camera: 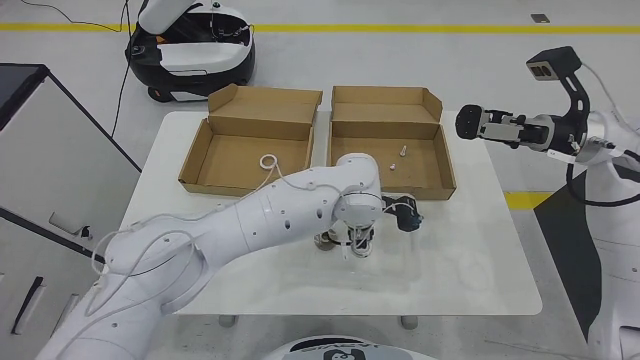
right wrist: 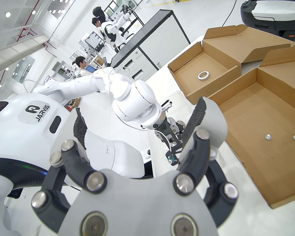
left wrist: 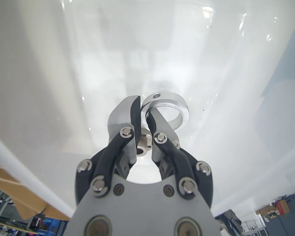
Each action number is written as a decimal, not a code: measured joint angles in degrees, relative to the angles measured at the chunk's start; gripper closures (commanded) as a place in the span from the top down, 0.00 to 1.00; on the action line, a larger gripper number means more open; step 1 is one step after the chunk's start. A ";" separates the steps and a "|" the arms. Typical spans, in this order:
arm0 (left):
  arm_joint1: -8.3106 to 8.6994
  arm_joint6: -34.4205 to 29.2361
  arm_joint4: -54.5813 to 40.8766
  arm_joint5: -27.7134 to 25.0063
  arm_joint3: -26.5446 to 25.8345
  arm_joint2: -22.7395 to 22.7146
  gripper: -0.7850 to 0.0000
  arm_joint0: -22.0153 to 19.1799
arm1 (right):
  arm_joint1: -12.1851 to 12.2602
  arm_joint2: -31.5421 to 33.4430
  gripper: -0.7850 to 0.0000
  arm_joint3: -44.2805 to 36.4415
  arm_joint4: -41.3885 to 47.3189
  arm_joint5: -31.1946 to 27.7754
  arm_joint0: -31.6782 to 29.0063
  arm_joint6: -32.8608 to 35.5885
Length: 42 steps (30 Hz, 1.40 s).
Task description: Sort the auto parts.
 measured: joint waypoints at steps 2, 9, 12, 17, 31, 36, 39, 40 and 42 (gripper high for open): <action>0.68 -0.60 -1.37 0.60 -1.61 0.00 0.00 -1.67 | 0.00 0.00 1.00 0.00 0.00 0.00 0.00 0.00; 3.70 -2.26 -4.83 2.30 -7.12 0.00 0.00 -6.85 | 0.00 0.00 1.00 0.00 0.00 0.00 0.00 0.00; 5.28 -2.58 -5.91 2.62 -9.22 -0.12 0.00 -8.72 | 0.00 0.00 1.00 0.00 0.00 0.00 0.00 0.00; 8.16 -3.14 -6.79 3.19 -14.38 -1.82 0.00 -10.06 | 0.00 0.00 1.00 0.00 0.00 0.00 0.00 0.00; 9.08 -2.79 -6.77 3.25 -16.71 -2.53 0.00 -10.08 | 0.00 0.00 1.00 0.00 0.00 0.00 0.00 0.00; 11.29 4.84 -7.22 4.58 -15.17 -7.85 0.00 -7.32 | 0.00 0.00 1.00 0.00 0.00 0.00 0.00 0.00; 13.97 9.45 -8.55 4.31 -15.85 -13.77 0.00 -4.46 | 0.00 0.00 1.00 0.00 0.00 0.00 0.00 0.00; 15.17 10.82 -8.98 3.56 -16.40 -16.25 0.00 -2.91 | 0.00 0.00 1.00 0.00 0.00 0.00 0.00 0.00; 16.97 12.59 -10.06 1.82 -17.43 -20.05 0.00 -0.15 | 0.00 0.00 1.00 0.00 0.00 0.00 0.00 0.00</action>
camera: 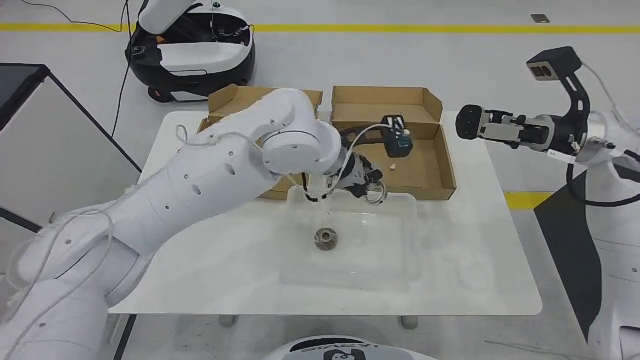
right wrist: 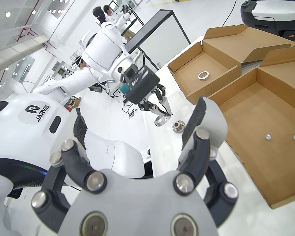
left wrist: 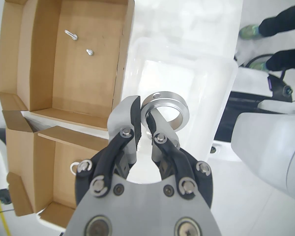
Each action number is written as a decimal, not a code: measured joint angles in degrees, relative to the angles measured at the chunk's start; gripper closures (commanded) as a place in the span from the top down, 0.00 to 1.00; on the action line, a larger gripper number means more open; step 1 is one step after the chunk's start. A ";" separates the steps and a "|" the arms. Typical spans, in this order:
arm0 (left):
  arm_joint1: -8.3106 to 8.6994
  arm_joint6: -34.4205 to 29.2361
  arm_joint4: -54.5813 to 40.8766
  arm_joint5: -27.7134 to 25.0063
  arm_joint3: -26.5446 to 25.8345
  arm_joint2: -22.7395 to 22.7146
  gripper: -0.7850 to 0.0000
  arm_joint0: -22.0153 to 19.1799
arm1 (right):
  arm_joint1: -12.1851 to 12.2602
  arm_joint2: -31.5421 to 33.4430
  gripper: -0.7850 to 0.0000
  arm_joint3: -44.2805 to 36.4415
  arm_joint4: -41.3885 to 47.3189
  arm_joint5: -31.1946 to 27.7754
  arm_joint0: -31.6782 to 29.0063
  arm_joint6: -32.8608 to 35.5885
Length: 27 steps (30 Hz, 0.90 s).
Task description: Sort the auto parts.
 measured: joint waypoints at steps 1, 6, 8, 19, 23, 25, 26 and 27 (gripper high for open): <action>1.18 0.95 -0.99 -1.46 -0.64 -2.59 0.00 2.05 | 0.00 0.00 1.00 0.00 0.00 0.00 0.00 0.00; 5.45 2.50 -4.38 -8.13 -3.11 -12.49 0.00 10.60 | 0.00 0.00 1.00 0.00 0.00 0.00 0.00 0.00; 7.00 2.63 -5.58 -10.63 -4.21 -16.47 0.00 14.27 | 0.00 0.00 1.00 0.00 0.00 0.00 0.00 0.00; 12.58 9.20 -21.95 -23.62 -7.70 -30.26 0.00 29.13 | 0.00 0.00 1.00 0.00 0.00 0.00 0.00 0.00; 14.45 12.45 -29.11 -26.86 -8.53 -31.08 0.00 30.98 | 0.00 0.00 1.00 0.00 0.00 0.00 0.00 0.00; 15.48 14.02 -32.16 -28.44 -9.23 -30.95 0.00 31.33 | 0.00 0.00 1.00 0.00 0.00 0.00 0.00 0.00; 15.92 14.81 -33.36 -29.23 -9.57 -30.77 0.00 31.41 | 0.00 0.00 1.00 0.00 0.00 0.00 0.00 0.00; 16.35 15.63 -34.42 -30.06 -9.89 -30.55 0.00 31.44 | 0.00 0.00 1.00 0.00 0.00 0.00 0.00 0.00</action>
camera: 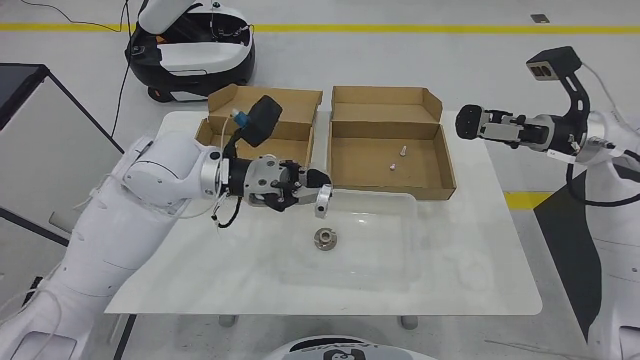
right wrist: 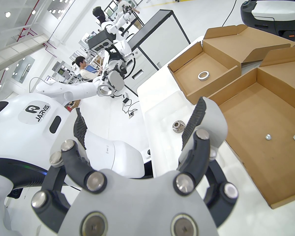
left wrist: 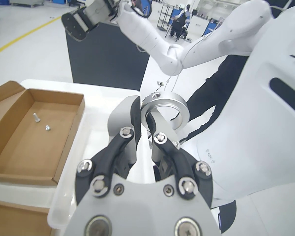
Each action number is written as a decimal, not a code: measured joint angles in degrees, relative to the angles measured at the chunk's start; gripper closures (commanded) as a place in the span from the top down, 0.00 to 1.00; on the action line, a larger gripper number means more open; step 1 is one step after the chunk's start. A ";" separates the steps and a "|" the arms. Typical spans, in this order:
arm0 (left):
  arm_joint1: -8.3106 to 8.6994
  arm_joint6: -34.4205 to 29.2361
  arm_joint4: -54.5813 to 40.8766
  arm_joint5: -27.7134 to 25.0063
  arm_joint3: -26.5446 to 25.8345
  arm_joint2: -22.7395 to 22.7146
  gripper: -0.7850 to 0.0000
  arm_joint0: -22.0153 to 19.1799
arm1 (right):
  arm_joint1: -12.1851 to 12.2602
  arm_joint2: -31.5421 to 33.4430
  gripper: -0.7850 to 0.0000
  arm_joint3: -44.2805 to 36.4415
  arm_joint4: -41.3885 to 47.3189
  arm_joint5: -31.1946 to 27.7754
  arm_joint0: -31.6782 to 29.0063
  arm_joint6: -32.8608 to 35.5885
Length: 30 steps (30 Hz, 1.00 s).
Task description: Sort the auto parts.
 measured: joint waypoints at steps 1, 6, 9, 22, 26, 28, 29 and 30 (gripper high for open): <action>0.59 1.21 -1.21 -1.21 -0.47 0.35 0.00 -0.02 | 0.00 0.00 1.00 0.00 0.00 0.00 0.00 0.00; 1.64 4.25 -2.62 -4.23 -1.95 1.30 0.00 -0.38 | 0.00 0.00 1.00 0.00 0.00 0.00 0.00 0.00; 1.60 4.06 -2.57 -4.01 -1.89 1.27 0.00 -0.37 | 0.00 0.00 1.00 0.00 0.00 0.00 0.00 0.00; 0.53 7.84 -16.03 -7.63 -5.37 3.65 0.00 2.63 | 0.00 0.00 1.00 0.00 0.00 0.00 0.00 0.00; -0.56 7.66 -23.41 -7.61 -7.08 4.49 0.00 2.76 | 0.00 0.00 1.00 0.00 0.00 0.00 0.00 0.00; -1.19 7.67 -26.40 -7.61 -7.66 4.48 0.00 2.87 | 0.00 0.00 1.00 0.00 0.00 0.00 0.00 0.00; -1.49 7.67 -27.72 -7.61 -7.97 4.43 0.00 2.99 | 0.00 0.00 1.00 0.00 0.00 0.00 0.00 0.00; -1.79 7.67 -29.13 -7.61 -8.23 4.29 0.00 3.13 | 0.00 0.00 1.00 0.00 0.00 0.00 0.00 0.00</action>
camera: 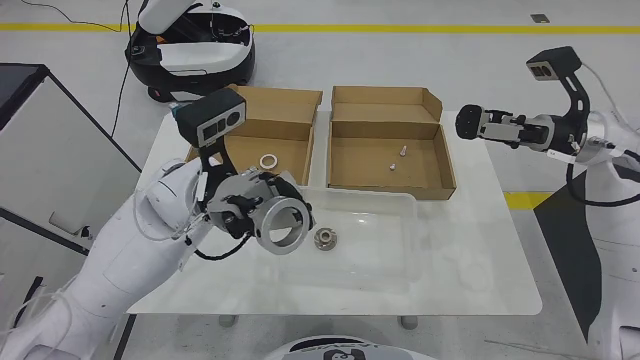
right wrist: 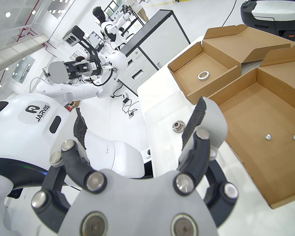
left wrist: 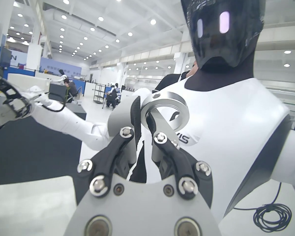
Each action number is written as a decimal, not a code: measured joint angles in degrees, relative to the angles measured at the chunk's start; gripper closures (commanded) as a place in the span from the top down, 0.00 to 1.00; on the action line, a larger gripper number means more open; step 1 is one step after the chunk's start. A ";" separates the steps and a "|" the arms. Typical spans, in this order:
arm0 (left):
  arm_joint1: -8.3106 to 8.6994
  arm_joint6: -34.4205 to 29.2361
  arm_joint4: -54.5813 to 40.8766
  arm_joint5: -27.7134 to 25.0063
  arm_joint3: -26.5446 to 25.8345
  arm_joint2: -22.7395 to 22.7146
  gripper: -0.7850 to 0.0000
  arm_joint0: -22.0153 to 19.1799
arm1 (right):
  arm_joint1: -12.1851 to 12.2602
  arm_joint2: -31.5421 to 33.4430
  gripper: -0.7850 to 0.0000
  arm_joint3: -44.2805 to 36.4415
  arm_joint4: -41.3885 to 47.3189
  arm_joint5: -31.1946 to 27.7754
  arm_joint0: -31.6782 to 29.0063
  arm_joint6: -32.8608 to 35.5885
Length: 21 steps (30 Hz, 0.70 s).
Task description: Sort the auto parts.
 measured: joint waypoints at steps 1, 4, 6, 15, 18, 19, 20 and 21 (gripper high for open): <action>-0.42 0.00 -1.84 0.00 -0.38 -0.24 0.00 0.20 | 0.00 0.00 1.00 0.00 0.00 0.00 0.00 0.00; -1.41 -0.01 -5.77 0.00 -1.32 -0.81 0.00 0.72 | 0.00 0.00 1.00 0.00 0.00 0.00 0.00 0.00; -2.07 -0.01 -8.44 0.00 -1.94 -1.31 0.00 1.08 | 0.00 0.00 1.00 0.00 0.00 0.00 0.00 0.00; -5.30 -0.03 -16.18 0.00 -2.54 -3.71 0.00 2.77 | 0.00 0.00 1.00 0.00 0.00 0.00 0.00 0.00; -6.06 -0.03 -15.75 0.00 -1.96 -3.97 0.00 3.02 | 0.00 0.00 1.00 0.00 0.00 0.00 0.00 0.00; -6.23 -0.03 -14.65 0.00 -1.48 -3.99 0.00 3.07 | 0.00 0.00 1.00 0.00 0.00 0.00 0.00 0.00; -6.27 -0.03 -13.36 0.00 -0.98 -3.97 0.00 3.07 | 0.00 0.00 1.00 0.00 0.00 0.00 0.00 0.00; -6.27 -0.03 -11.86 0.00 -0.37 -3.90 0.00 3.09 | 0.00 0.00 1.00 0.00 0.00 0.00 0.00 0.00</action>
